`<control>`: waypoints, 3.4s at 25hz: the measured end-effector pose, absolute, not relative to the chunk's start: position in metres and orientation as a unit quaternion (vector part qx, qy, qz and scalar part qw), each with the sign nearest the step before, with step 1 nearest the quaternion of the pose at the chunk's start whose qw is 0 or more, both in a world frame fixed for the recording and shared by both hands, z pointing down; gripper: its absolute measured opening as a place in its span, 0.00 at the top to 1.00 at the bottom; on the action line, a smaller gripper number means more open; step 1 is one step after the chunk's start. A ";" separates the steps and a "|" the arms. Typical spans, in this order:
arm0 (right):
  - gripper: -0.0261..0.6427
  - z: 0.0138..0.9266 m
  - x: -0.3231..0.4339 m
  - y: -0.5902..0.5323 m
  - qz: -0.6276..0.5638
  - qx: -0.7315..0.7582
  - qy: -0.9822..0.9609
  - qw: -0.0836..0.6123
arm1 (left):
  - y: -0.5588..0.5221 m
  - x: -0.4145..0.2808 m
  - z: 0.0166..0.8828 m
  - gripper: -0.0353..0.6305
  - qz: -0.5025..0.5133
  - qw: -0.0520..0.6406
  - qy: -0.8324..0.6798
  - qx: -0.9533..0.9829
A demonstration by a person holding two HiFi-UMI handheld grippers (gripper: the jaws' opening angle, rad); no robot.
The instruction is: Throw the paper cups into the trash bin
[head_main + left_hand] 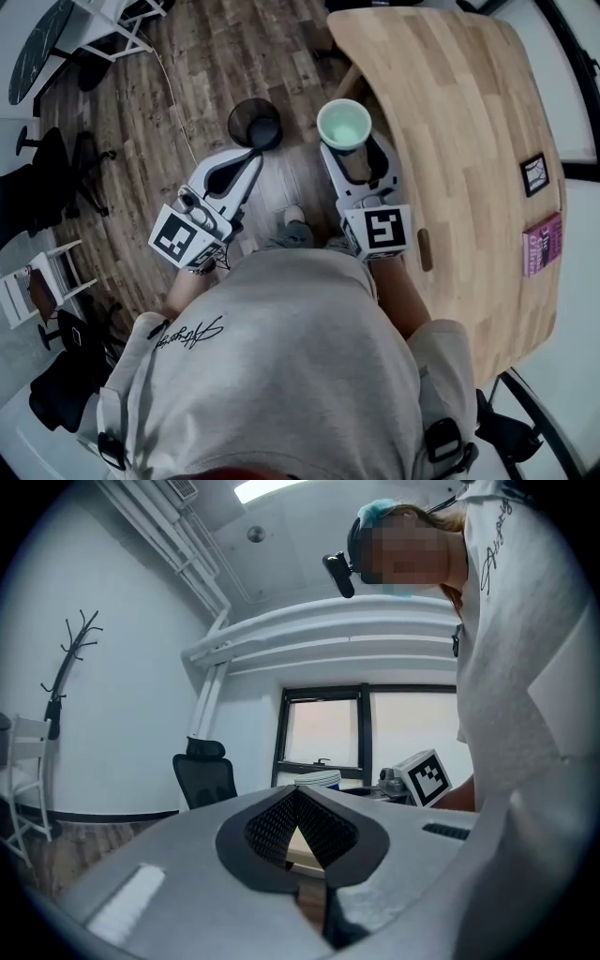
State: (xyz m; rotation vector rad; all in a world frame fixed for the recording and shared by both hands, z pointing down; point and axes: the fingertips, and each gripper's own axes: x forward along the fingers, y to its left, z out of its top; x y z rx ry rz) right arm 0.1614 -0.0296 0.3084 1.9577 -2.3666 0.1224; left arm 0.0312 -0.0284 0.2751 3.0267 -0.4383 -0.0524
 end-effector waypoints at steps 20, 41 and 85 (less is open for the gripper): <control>0.56 0.319 0.075 -0.087 0.042 0.568 -0.821 0.045 | -0.065 -0.054 0.290 0.94 -0.018 0.052 -0.228 0.972; 0.56 0.343 0.039 -0.187 0.080 0.500 -0.860 0.072 | -0.161 -0.078 0.308 0.94 -0.015 0.066 -0.304 0.950; 0.56 0.442 -0.003 -0.319 0.143 0.402 -0.896 0.128 | -0.305 -0.096 0.387 0.94 0.004 0.117 -0.346 0.931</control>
